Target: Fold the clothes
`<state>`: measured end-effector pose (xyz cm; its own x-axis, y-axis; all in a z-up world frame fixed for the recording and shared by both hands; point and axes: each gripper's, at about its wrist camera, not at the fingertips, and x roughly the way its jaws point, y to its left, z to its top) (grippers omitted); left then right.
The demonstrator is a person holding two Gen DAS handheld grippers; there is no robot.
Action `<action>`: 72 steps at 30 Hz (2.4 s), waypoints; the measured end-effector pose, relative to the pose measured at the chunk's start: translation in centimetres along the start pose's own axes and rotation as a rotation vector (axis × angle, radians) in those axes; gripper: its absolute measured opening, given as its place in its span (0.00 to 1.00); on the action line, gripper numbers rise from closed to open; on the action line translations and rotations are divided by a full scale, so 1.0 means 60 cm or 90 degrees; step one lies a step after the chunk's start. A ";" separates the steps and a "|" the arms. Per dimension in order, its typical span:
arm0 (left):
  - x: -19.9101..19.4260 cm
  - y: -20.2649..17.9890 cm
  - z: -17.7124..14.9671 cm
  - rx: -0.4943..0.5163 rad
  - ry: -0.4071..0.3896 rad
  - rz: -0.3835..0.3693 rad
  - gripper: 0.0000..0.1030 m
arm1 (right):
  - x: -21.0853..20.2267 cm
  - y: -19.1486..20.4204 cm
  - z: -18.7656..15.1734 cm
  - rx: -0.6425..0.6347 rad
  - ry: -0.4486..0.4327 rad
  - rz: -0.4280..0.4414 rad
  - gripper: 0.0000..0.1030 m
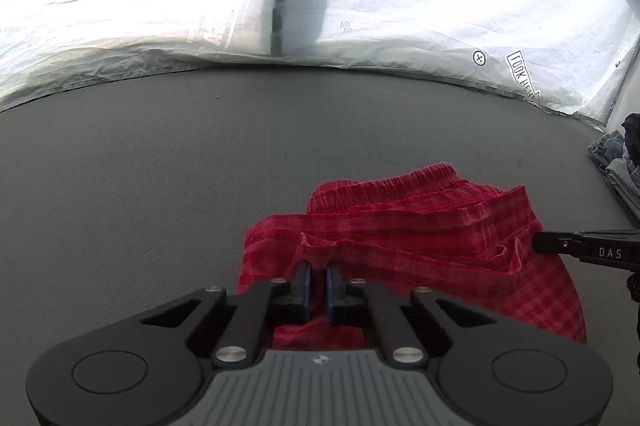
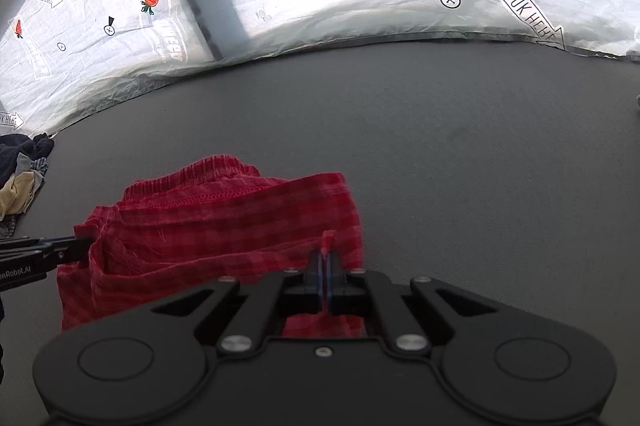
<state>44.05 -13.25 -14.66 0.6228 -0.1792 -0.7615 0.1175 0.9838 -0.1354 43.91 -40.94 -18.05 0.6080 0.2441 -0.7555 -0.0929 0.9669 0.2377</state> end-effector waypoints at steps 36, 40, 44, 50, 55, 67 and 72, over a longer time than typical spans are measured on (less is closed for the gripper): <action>-0.038 0.110 -0.010 -0.305 -0.020 0.045 0.35 | -0.041 0.018 0.045 -0.034 -0.078 -0.051 0.44; -0.054 0.108 -0.040 -0.285 0.003 0.033 0.50 | -0.052 0.013 0.025 -0.055 -0.055 -0.034 0.56; -0.043 0.088 -0.075 -0.235 0.039 0.051 0.56 | -0.038 0.003 -0.001 -0.041 -0.023 -0.026 0.61; -0.015 0.052 -0.077 -0.163 0.060 0.039 0.68 | -0.015 0.004 -0.013 -0.031 0.003 -0.004 0.73; 0.027 0.036 -0.059 -0.112 0.076 0.025 0.70 | 0.016 0.017 -0.002 -0.034 0.017 0.018 0.75; 0.070 0.020 -0.037 -0.082 0.082 0.003 0.75 | 0.074 0.053 0.029 -0.061 0.039 0.065 0.75; 0.072 0.005 -0.032 -0.065 0.073 -0.023 0.75 | 0.083 0.064 0.034 -0.081 0.041 0.078 0.74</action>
<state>45.28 -13.71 -19.19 0.5270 -0.2183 -0.8214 0.0555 0.9732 -0.2230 48.22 -36.16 -19.67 0.5345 0.3603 -0.7645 -0.2639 0.9305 0.2540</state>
